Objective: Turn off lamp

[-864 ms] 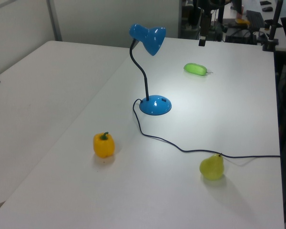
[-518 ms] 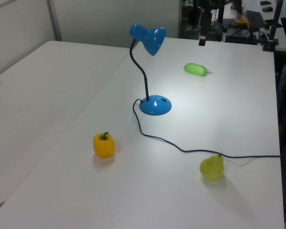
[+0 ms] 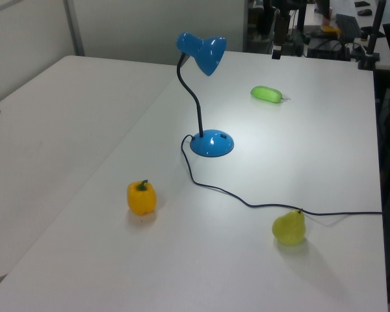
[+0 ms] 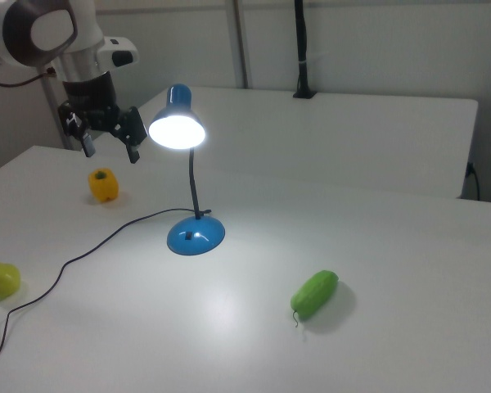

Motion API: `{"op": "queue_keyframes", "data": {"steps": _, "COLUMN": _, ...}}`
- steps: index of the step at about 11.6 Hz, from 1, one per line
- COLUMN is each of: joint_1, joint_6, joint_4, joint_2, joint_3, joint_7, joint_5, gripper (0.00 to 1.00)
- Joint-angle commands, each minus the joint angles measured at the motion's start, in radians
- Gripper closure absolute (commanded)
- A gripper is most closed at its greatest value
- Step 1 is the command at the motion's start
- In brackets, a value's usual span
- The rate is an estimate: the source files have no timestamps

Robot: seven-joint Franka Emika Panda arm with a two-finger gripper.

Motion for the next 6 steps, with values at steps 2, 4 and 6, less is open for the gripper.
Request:
{"op": "queue_keyframes", "data": {"steps": 2, "joint_1": -0.011, "joint_6": 0.019, "joint_4": -0.02, "joint_2": -0.02, "joint_3": -0.006, "joint_7": -0.031, "joint_5": 0.004, "gripper": 0.11}}
{"op": "queue_keyframes", "data": {"steps": 4, "joint_1": -0.011, "joint_6": 0.022, "joint_4": -0.02, "joint_2": -0.02, "joint_3": -0.006, "joint_7": -0.031, "joint_5": 0.009, "gripper": 0.47}}
{"op": "queue_keyframes", "data": {"steps": 6, "joint_1": -0.011, "joint_6": 0.025, "joint_4": -0.02, "joint_2": -0.018, "joint_3": -0.004, "joint_7": -0.029, "joint_5": 0.012, "gripper": 0.81}}
